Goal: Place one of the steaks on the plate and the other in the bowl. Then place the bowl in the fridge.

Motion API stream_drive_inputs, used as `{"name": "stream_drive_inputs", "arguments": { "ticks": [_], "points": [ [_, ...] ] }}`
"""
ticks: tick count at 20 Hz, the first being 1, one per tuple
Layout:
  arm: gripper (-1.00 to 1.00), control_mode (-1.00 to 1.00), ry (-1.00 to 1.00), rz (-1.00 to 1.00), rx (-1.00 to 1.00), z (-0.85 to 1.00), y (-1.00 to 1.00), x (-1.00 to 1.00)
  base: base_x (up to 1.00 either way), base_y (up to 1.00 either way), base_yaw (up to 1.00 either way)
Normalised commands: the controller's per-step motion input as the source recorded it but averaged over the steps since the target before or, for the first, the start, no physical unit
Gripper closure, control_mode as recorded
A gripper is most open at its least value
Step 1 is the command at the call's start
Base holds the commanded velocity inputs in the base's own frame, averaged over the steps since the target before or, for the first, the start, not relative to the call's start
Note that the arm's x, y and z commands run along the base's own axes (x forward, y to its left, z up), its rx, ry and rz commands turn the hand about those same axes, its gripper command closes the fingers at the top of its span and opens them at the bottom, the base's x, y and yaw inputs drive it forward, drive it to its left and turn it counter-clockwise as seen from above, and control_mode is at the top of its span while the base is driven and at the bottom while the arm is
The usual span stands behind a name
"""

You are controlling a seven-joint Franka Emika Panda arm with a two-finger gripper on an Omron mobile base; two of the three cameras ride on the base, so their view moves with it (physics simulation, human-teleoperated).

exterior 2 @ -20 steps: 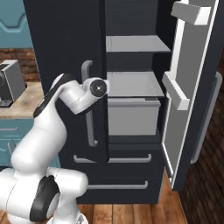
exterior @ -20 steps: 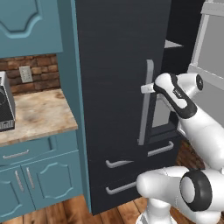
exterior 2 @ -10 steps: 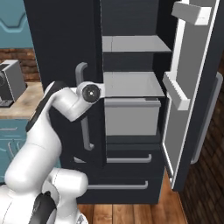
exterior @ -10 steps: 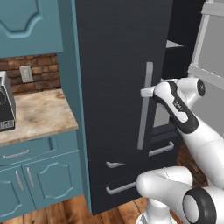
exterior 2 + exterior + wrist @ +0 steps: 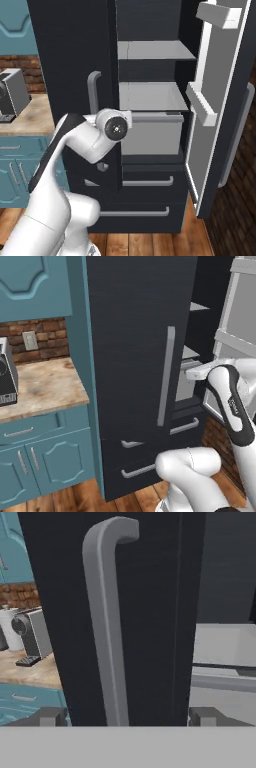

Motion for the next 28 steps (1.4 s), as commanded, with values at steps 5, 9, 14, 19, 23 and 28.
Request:
{"name": "stream_drive_inputs", "arguments": {
  "ticks": [5,9,14,19,23,28],
  "points": [
    [-1.0,-1.0,0.0,0.0,0.0,0.0,-0.35,-1.0,0.0,0.0,0.0],
    [-1.0,-1.0,0.0,0.0,0.0,-0.02,-0.13,-1.0,0.0,0.0,0.0],
    [-1.0,-1.0,0.0,0.0,0.0,0.0,-0.01,-0.28,0.0,0.0,0.0],
    [-1.0,-1.0,0.01,0.0,0.0,0.0,0.0,0.0,0.0,0.0,0.0],
    [-1.0,-1.0,0.07,0.05,0.0,0.0,0.0,0.0,0.0,0.0,0.0],
    [-1.0,1.0,0.0,0.01,0.0,0.0,0.0,-0.02,-0.1,0.0,0.0]
  ]
}}
